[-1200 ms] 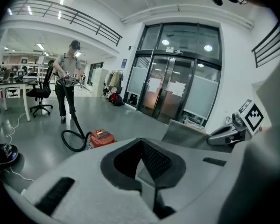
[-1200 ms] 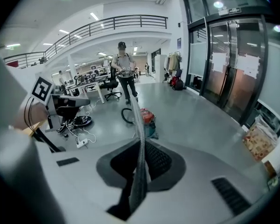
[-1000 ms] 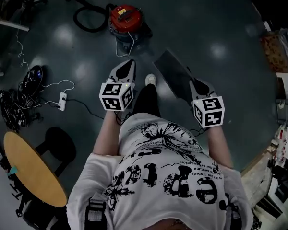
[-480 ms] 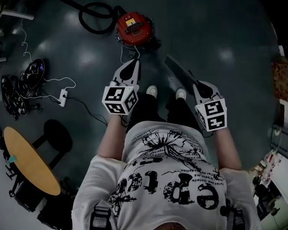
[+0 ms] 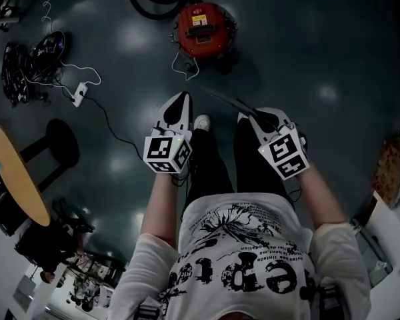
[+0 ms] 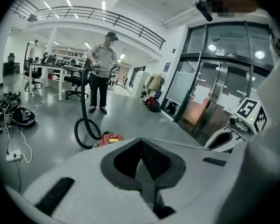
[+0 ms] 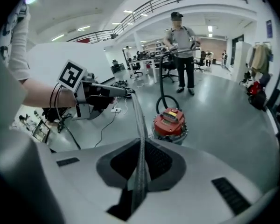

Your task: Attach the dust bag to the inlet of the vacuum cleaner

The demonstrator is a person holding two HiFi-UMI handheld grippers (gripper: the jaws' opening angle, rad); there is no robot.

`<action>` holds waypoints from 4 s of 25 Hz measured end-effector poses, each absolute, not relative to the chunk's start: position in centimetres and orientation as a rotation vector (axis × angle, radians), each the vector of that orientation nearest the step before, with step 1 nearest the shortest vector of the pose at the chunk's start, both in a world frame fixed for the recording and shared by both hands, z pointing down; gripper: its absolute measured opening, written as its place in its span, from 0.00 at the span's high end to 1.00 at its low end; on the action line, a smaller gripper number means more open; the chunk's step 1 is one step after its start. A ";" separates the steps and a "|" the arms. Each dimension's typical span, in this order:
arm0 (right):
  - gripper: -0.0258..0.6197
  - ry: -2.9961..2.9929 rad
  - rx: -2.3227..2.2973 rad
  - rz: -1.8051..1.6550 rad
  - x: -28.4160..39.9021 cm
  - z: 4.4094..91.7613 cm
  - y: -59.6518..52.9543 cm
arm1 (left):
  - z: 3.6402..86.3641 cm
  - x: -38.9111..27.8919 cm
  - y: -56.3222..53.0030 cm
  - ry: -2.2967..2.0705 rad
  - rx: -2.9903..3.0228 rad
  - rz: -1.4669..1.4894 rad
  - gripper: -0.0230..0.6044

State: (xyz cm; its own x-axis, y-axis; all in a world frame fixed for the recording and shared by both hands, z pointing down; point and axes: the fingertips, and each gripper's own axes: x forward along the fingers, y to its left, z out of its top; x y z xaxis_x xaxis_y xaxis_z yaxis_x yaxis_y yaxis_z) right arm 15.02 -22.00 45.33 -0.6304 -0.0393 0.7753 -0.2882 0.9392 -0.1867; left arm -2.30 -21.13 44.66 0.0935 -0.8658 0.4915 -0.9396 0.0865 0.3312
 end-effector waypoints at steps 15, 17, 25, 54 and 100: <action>0.92 -2.267 -0.188 -0.112 9.4 69.7 -25.8 | 66.5 -7.4 -31.7 -1.803 1.809 0.421 0.96; 0.92 -2.267 -0.204 -0.230 8.9 72.2 -26.1 | 70.1 -7.4 -33.2 -1.744 1.810 0.462 0.96; 0.92 -2.223 -0.268 -0.422 7.7 79.1 -26.5 | 75.5 -7.8 -37.5 -1.652 1.952 0.572 0.96; 0.91 -2.212 -0.268 -0.584 6.7 83.4 -28.5 | 77.9 -7.0 -38.6 -1.592 2.078 0.453 0.96; 0.90 -2.262 -0.406 -0.323 6.7 84.5 -30.7 | 79.1 -6.8 -38.9 -1.514 2.055 0.500 0.96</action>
State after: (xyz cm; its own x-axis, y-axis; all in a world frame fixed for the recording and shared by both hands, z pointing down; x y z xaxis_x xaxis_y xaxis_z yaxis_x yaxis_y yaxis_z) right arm 6.72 -30.72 84.47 -0.6304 0.1851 0.7539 0.3887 0.9159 0.1000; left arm -6.77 -38.94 79.08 0.3023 -0.7552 0.5816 -0.9530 -0.2281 0.1992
